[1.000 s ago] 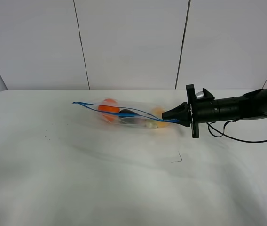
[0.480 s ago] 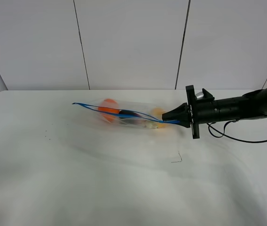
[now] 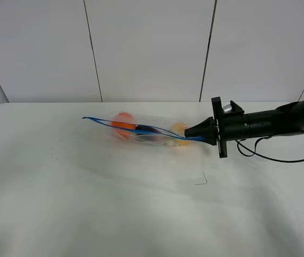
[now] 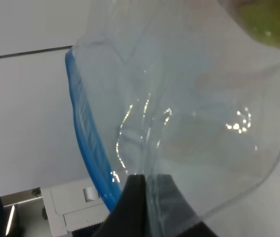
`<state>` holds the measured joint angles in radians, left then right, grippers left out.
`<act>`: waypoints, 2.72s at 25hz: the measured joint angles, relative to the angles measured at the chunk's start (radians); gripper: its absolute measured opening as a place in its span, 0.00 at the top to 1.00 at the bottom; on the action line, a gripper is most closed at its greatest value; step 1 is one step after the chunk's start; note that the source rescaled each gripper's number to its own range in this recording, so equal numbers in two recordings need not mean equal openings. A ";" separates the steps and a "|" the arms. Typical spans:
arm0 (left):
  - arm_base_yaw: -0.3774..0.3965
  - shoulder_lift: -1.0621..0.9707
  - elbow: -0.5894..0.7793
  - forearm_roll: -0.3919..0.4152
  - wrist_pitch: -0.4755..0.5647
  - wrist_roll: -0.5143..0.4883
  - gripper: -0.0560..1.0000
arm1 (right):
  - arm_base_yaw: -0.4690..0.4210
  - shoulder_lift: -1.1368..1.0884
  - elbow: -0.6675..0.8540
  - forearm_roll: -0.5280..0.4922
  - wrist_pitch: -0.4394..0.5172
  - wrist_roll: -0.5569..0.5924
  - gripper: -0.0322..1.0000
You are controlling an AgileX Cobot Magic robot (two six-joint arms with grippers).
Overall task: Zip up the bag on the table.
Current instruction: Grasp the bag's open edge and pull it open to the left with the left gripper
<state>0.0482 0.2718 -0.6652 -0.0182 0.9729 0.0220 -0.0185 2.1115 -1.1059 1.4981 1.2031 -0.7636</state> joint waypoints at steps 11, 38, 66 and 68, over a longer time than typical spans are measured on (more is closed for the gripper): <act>0.000 0.496 -0.174 0.018 -0.554 0.670 0.02 | 0.000 0.000 0.000 -0.004 0.000 0.000 0.97; -0.461 1.160 -0.166 0.210 -1.640 1.103 0.02 | 0.000 0.000 0.000 -0.048 0.000 0.000 0.97; -0.802 1.587 -0.137 0.220 -1.793 0.929 0.02 | 0.000 0.000 0.000 -0.049 0.000 0.000 0.97; -0.802 1.598 -0.139 0.224 -1.818 0.892 0.02 | 0.000 0.000 0.000 -0.049 0.000 0.000 0.97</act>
<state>-0.7538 1.8699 -0.8041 0.2058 -0.8449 0.9145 -0.0185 2.1115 -1.1059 1.4495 1.2031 -0.7636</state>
